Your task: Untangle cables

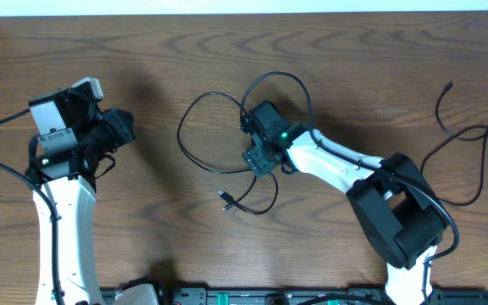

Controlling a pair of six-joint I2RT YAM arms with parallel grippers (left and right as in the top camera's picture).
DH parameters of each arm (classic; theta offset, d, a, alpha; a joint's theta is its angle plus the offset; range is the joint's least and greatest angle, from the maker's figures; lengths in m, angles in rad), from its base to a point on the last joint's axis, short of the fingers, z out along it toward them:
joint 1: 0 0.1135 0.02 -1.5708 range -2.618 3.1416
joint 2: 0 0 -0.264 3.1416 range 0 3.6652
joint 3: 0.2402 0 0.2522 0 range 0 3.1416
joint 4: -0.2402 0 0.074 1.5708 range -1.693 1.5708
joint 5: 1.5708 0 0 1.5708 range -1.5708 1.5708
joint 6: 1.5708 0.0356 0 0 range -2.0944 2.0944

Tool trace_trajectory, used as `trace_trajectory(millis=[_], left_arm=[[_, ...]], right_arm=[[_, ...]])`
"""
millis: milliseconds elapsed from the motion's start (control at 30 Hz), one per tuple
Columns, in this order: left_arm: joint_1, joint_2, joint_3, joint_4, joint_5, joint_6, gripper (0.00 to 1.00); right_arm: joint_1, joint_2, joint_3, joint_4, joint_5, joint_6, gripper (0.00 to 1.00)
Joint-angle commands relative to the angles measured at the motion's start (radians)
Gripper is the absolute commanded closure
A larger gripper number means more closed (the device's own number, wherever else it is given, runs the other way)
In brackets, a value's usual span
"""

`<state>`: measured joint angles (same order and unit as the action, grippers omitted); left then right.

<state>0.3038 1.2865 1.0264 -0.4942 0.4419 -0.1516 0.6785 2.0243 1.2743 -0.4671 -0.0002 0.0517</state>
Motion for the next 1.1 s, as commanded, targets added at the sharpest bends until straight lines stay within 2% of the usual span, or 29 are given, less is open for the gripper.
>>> trace_trajectory(millis=[0, 233, 600, 767, 1067], left_arm=[[-0.003, -0.009, 0.008, -0.002, -0.005, 0.021, 0.81], [-0.003, -0.009, 0.008, -0.002, -0.005, 0.021, 0.81], [-0.003, -0.009, 0.008, -0.002, -0.005, 0.021, 0.81], [-0.003, -0.009, 0.008, -0.002, -0.005, 0.021, 0.81], [-0.003, -0.009, 0.008, -0.002, -0.005, 0.021, 0.81]], right_arm=[[0.004, 0.063, -0.057, -0.017, -0.090, 0.061, 0.21], [0.004, 0.061, -0.034, 0.087, -0.237, 0.093, 0.21], [0.028, 0.048, 0.009, 0.089, -0.256, 0.116, 0.20], [0.031, 0.023, 0.009, 0.086, -0.357, 0.079, 0.18], [0.029, -0.065, 0.009, 0.086, -0.399, 0.073, 0.10]])
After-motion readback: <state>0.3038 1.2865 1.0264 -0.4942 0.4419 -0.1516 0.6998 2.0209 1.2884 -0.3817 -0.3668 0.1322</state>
